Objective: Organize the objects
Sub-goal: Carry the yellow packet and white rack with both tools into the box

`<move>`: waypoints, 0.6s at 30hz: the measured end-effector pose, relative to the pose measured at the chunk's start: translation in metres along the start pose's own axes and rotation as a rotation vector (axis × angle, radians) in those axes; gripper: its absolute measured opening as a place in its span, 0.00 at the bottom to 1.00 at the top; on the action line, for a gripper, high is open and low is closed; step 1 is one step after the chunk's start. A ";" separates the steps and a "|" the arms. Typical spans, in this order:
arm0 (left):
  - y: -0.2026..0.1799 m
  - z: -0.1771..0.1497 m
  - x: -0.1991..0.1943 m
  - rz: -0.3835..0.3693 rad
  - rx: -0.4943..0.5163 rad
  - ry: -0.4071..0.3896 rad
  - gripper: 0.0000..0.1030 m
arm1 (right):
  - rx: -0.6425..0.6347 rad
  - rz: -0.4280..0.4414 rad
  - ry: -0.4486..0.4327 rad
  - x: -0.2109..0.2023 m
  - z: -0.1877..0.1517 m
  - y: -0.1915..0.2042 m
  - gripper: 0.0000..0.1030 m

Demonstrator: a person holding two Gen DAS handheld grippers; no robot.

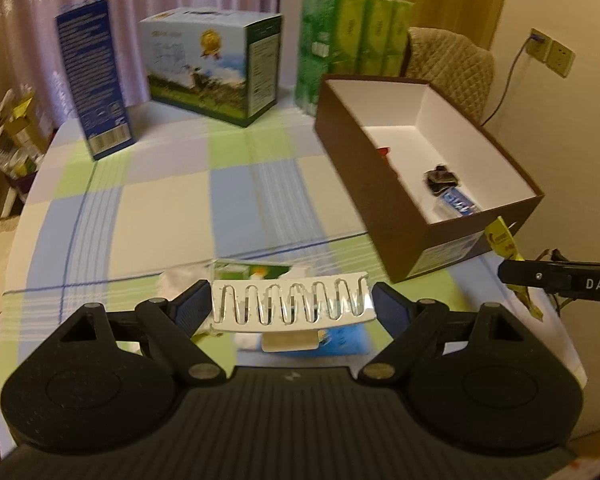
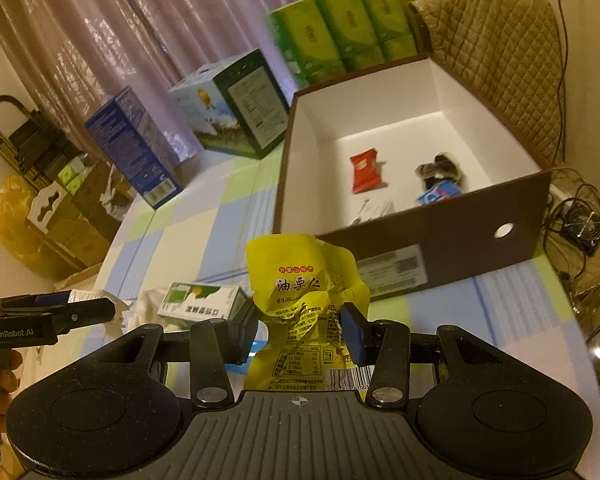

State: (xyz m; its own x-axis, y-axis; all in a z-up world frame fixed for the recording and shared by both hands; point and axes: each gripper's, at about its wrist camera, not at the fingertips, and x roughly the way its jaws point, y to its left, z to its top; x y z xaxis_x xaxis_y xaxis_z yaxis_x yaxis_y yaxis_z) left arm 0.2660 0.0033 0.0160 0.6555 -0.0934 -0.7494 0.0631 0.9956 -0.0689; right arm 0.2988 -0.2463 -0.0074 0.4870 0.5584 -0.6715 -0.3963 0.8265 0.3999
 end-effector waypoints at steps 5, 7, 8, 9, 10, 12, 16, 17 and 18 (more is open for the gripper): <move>-0.028 0.013 0.006 -0.027 0.028 -0.018 0.82 | 0.013 0.000 -0.014 -0.008 0.012 -0.017 0.40; -0.038 0.019 0.008 -0.039 0.037 -0.023 0.82 | 0.021 0.001 -0.019 -0.011 0.019 -0.026 0.40; -0.043 0.022 0.010 -0.044 0.043 -0.027 0.82 | 0.025 0.001 -0.021 -0.012 0.021 -0.029 0.40; -0.048 0.025 0.011 -0.048 0.049 -0.030 0.82 | 0.029 0.000 -0.023 -0.013 0.025 -0.033 0.40; -0.052 0.028 0.013 -0.052 0.053 -0.033 0.82 | 0.032 -0.001 -0.027 -0.014 0.028 -0.037 0.40; -0.061 0.035 0.017 -0.060 0.064 -0.040 0.82 | 0.035 -0.001 -0.032 -0.016 0.034 -0.043 0.40; -0.077 0.050 0.027 -0.070 0.083 -0.052 0.82 | 0.031 -0.002 -0.040 -0.017 0.048 -0.057 0.40; -0.081 0.054 0.030 -0.072 0.088 -0.056 0.82 | 0.031 -0.001 -0.043 -0.017 0.052 -0.061 0.40; -0.084 0.058 0.032 -0.074 0.093 -0.059 0.82 | 0.030 -0.002 -0.046 -0.017 0.056 -0.064 0.40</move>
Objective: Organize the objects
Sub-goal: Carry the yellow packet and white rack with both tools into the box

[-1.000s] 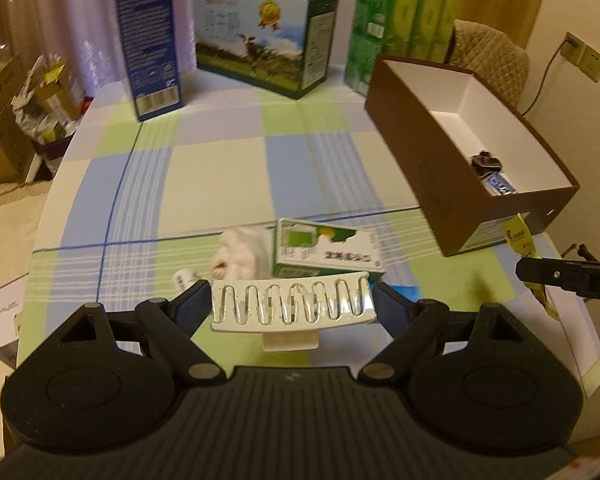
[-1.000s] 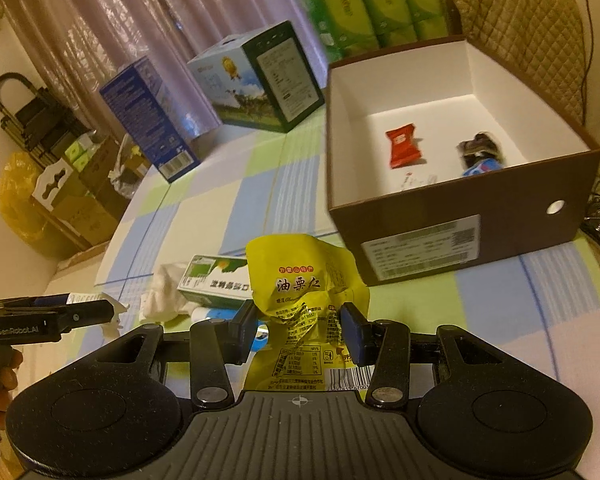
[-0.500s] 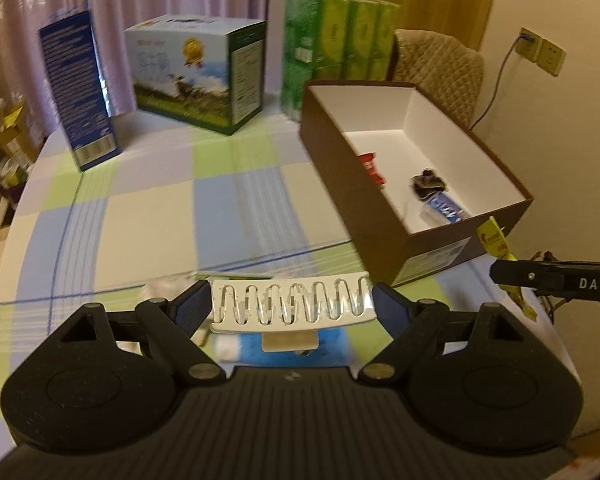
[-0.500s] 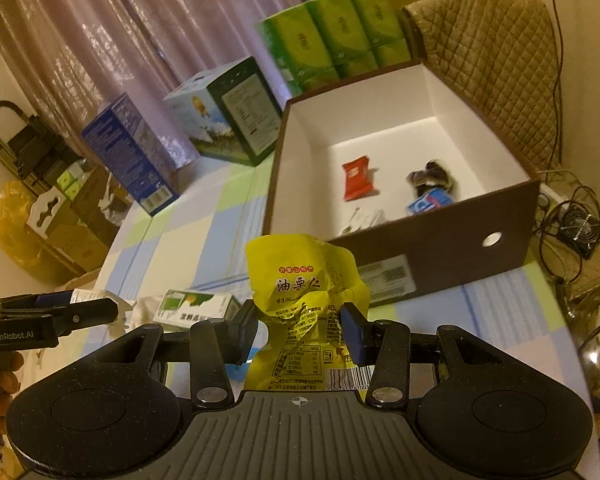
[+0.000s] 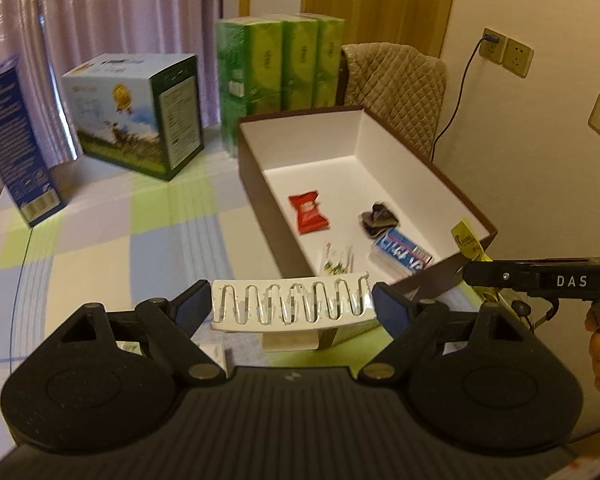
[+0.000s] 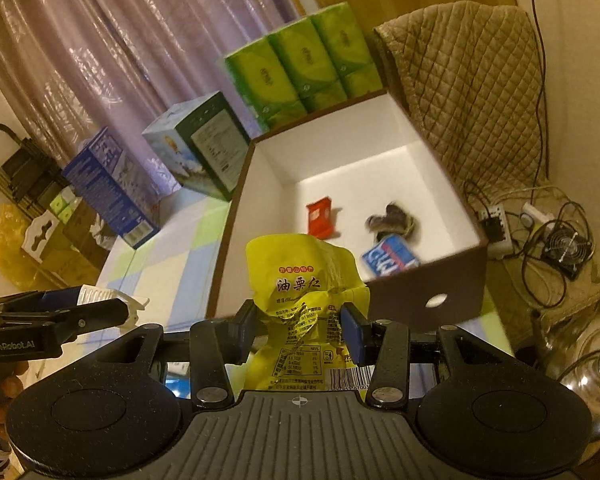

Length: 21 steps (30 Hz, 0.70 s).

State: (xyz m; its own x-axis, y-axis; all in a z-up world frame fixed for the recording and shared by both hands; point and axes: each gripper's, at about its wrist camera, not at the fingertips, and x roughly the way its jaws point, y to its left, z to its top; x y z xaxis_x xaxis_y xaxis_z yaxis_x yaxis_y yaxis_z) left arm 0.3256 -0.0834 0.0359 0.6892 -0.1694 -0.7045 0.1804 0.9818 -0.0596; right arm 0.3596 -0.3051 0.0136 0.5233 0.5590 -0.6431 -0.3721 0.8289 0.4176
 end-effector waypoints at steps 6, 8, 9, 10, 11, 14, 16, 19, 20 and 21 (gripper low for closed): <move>-0.016 0.023 0.022 -0.013 0.028 -0.006 0.82 | -0.011 -0.001 -0.017 0.006 0.025 -0.017 0.40; -0.021 0.030 0.031 -0.018 0.035 -0.004 0.82 | -0.016 -0.004 -0.022 0.008 0.033 -0.022 0.40; -0.023 0.034 0.035 -0.022 0.038 -0.003 0.82 | -0.019 -0.005 -0.026 0.010 0.038 -0.025 0.40; -0.025 0.036 0.038 -0.026 0.042 -0.003 0.82 | -0.021 -0.006 -0.028 0.012 0.042 -0.027 0.40; -0.027 0.039 0.042 -0.029 0.046 -0.002 0.82 | -0.024 -0.009 -0.029 0.014 0.046 -0.029 0.40; -0.032 0.048 0.056 -0.032 0.058 0.003 0.82 | -0.031 -0.017 -0.034 0.021 0.058 -0.035 0.40; -0.035 0.054 0.064 -0.032 0.063 0.006 0.82 | -0.035 -0.019 -0.037 0.026 0.064 -0.040 0.40; -0.037 0.062 0.077 -0.030 0.070 0.012 0.82 | -0.036 -0.024 -0.035 0.035 0.073 -0.045 0.40; -0.037 0.064 0.081 -0.028 0.071 0.014 0.82 | -0.036 -0.026 -0.033 0.038 0.075 -0.047 0.40; -0.037 0.066 0.086 -0.027 0.073 0.017 0.82 | -0.035 -0.027 -0.032 0.041 0.077 -0.049 0.40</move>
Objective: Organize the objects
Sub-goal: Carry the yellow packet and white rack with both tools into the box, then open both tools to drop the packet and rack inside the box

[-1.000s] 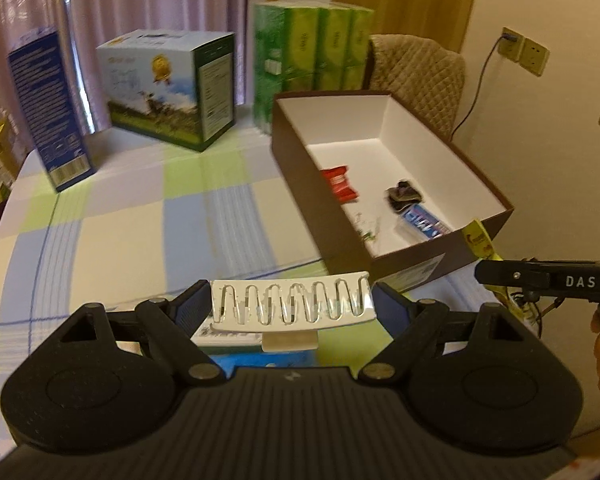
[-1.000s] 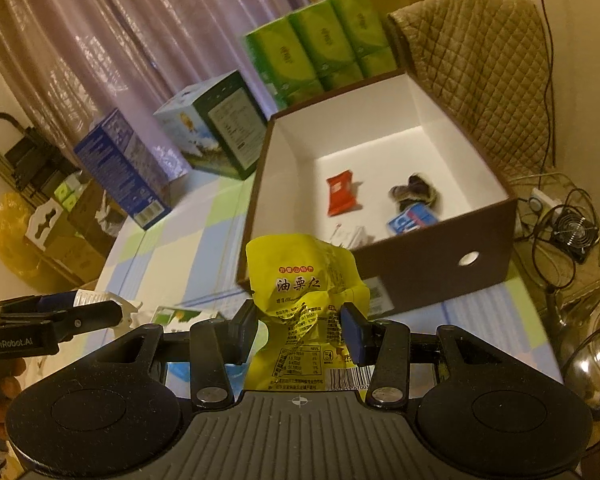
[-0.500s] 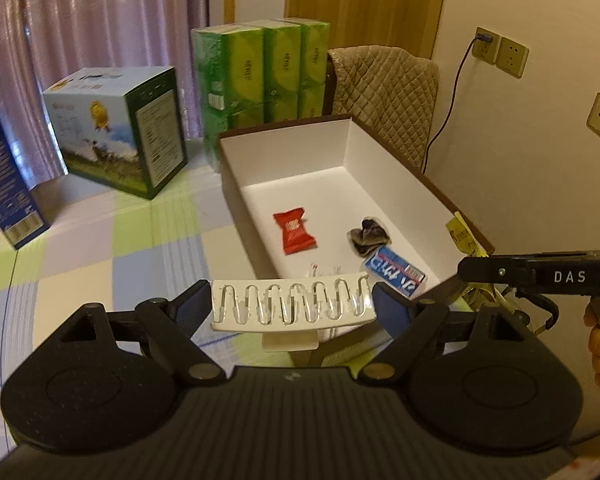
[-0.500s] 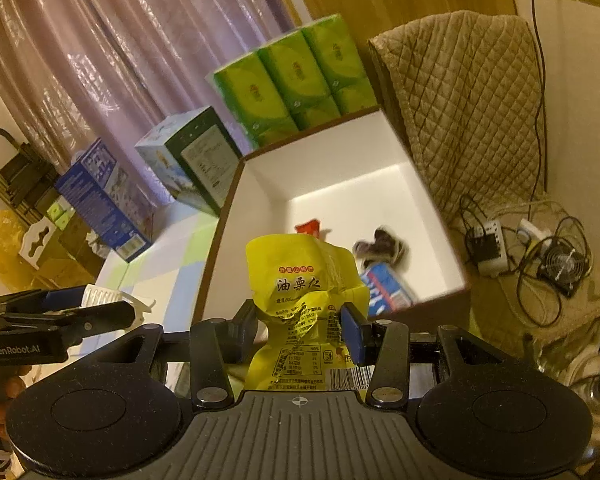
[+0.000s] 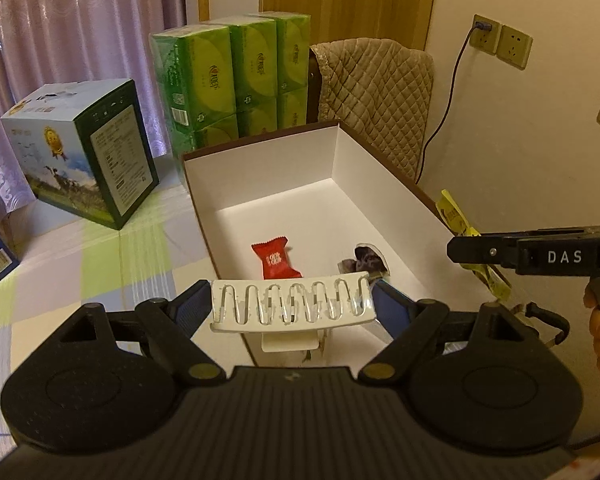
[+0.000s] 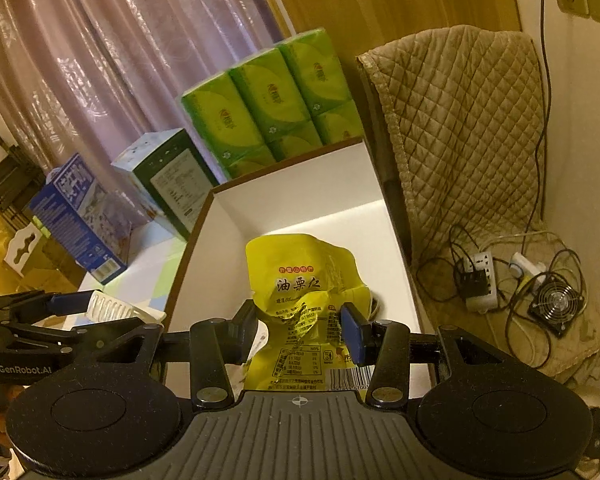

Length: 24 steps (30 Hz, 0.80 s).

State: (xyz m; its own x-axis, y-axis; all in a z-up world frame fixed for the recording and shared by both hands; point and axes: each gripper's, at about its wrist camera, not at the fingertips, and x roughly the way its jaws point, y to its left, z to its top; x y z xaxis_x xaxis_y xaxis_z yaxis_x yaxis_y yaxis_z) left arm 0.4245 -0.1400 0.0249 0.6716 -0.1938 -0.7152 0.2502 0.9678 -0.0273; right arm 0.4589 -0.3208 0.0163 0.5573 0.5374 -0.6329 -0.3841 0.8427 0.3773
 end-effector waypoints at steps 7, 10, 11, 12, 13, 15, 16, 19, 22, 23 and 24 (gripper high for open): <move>0.001 0.008 0.032 -0.001 0.010 0.042 0.82 | 0.004 -0.011 0.034 0.025 0.007 -0.011 0.40; 0.001 0.010 0.043 -0.003 0.015 0.059 0.82 | 0.002 -0.015 0.050 0.034 0.007 -0.015 0.40; 0.002 0.010 0.047 -0.004 0.018 0.066 0.82 | 0.000 -0.019 0.055 0.037 0.007 -0.017 0.40; 0.002 0.011 0.050 -0.005 0.020 0.071 0.82 | 0.000 -0.025 0.061 0.040 0.007 -0.018 0.40; 0.001 0.011 0.054 -0.007 0.025 0.077 0.82 | -0.001 -0.030 0.067 0.043 0.007 -0.019 0.40; 0.001 0.012 0.061 -0.010 0.032 0.087 0.82 | -0.005 -0.042 0.078 0.048 0.007 -0.022 0.40; 0.000 0.013 0.064 -0.011 0.036 0.093 0.82 | -0.010 -0.049 0.081 0.050 0.007 -0.023 0.40; -0.001 0.013 0.076 -0.014 0.045 0.113 0.82 | -0.020 -0.068 0.095 0.058 0.007 -0.026 0.40; -0.002 0.013 0.087 -0.016 0.053 0.132 0.82 | -0.033 -0.083 0.104 0.064 0.007 -0.028 0.40; -0.002 0.012 0.091 -0.016 0.057 0.138 0.82 | -0.037 -0.088 0.107 0.065 0.008 -0.029 0.40; -0.003 0.012 0.094 -0.017 0.062 0.144 0.82 | -0.041 -0.092 0.109 0.067 0.008 -0.029 0.40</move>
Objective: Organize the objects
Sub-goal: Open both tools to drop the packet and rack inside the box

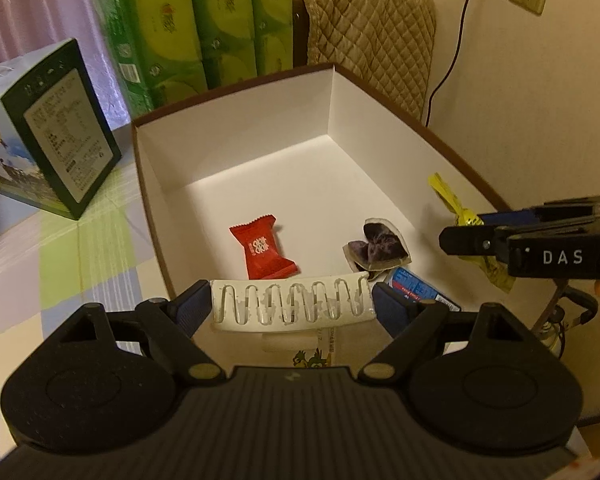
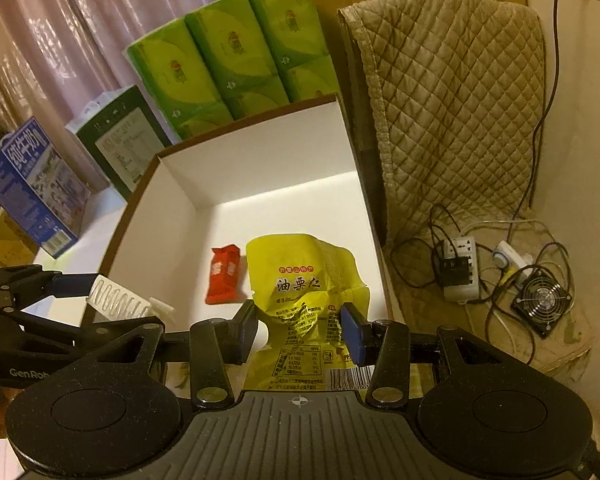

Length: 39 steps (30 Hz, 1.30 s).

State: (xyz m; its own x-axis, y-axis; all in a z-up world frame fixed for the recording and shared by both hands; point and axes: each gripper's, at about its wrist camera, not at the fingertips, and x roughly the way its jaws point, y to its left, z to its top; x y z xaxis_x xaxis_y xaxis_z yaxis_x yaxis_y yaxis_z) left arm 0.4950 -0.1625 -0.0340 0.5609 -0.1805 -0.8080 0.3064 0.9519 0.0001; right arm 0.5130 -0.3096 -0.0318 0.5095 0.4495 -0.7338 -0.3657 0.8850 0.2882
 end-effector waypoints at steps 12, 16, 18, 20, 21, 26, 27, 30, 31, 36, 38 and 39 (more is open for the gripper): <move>0.001 -0.002 0.022 0.008 0.012 0.055 0.82 | -0.017 0.002 0.001 0.007 0.005 0.000 0.40; 0.002 0.000 0.024 0.007 0.012 0.063 0.82 | -0.017 0.002 0.001 0.007 0.006 0.000 0.40; 0.002 0.001 0.023 0.004 0.009 0.060 0.84 | -0.015 0.001 0.000 0.007 0.006 0.000 0.40; 0.002 0.001 0.021 0.000 0.010 0.054 0.86 | -0.016 0.001 0.000 0.007 0.006 0.000 0.40; 0.001 0.002 0.020 0.001 0.011 0.051 0.86 | -0.016 0.001 0.001 0.007 0.006 0.000 0.40; 0.002 0.004 0.018 0.004 0.008 0.041 0.88 | -0.016 0.001 0.003 0.008 0.006 0.000 0.41; 0.002 0.004 0.017 0.005 0.007 0.040 0.88 | -0.016 0.001 0.004 0.008 0.007 -0.001 0.41; 0.003 0.005 0.016 0.004 0.006 0.037 0.88 | -0.019 -0.002 0.006 0.011 0.009 0.000 0.41; 0.003 0.005 0.016 0.005 0.005 0.037 0.88 | -0.020 -0.004 0.005 0.011 0.010 0.000 0.41; 0.002 0.006 0.016 0.003 0.005 0.035 0.88 | -0.025 -0.008 0.002 0.016 0.014 0.002 0.41; 0.002 0.005 0.016 0.004 0.005 0.035 0.88 | -0.023 0.002 -0.003 0.017 0.015 0.002 0.41; 0.002 0.006 0.015 0.003 0.005 0.034 0.88 | -0.020 0.009 -0.004 0.018 0.017 0.001 0.43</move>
State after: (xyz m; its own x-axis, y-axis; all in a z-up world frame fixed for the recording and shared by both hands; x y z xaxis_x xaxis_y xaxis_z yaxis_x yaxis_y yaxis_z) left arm 0.5083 -0.1647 -0.0428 0.5354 -0.1687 -0.8276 0.3085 0.9512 0.0057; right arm 0.5350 -0.2984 -0.0347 0.5095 0.4575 -0.7288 -0.3854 0.8786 0.2822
